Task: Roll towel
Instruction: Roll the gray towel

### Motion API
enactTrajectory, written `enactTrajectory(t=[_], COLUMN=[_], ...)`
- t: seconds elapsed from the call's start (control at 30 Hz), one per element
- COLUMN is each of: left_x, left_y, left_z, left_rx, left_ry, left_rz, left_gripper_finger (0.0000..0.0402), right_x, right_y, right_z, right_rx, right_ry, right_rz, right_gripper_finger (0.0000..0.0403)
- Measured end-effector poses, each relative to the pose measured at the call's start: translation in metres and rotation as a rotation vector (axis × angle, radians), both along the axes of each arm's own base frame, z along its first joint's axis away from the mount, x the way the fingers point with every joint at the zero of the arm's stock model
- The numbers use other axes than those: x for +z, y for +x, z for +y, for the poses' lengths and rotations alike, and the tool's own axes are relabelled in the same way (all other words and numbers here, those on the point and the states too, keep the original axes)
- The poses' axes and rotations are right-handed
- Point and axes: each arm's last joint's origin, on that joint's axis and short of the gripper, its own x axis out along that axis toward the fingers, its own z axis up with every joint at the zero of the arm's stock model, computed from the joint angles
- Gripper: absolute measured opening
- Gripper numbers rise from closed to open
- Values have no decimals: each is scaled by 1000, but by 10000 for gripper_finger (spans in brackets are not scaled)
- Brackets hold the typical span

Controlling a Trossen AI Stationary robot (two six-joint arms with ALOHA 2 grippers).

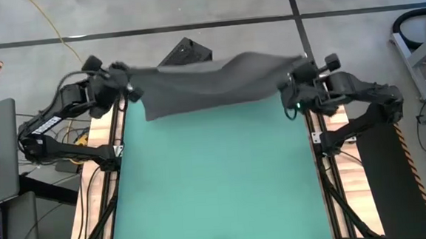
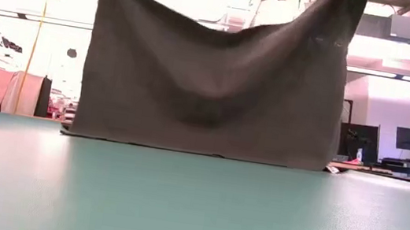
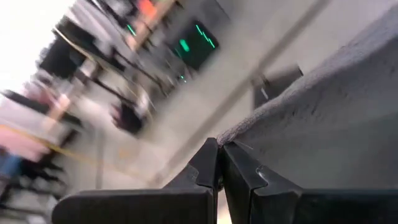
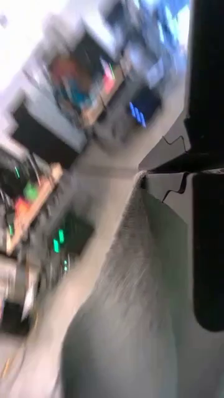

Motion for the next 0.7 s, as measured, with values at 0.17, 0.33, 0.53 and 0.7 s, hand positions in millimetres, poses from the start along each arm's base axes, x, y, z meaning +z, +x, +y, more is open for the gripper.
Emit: enactTrajectory(t=[0.17,0.33,0.53,0.7], left_x=[-33,-74,-120,-144], left_y=[-12,-14,-14,-14], left_z=[-18,-49,-86,-121], left_rx=[2,-109,-157,-175], left_ry=[-284,-563,-779,-886], left_rz=[-55,-118,-148,-194], left_gripper_finger=[0,0,0,0], right_x=[-30,-73,-116,-133], right_y=[6,9,5,0], right_z=[24,54,100,143], right_rx=[154,234,291,316], right_ry=[249,439,592,719], right_rz=[-70,-69,-96,-115], right_gripper_finger=[10,9,9,9])
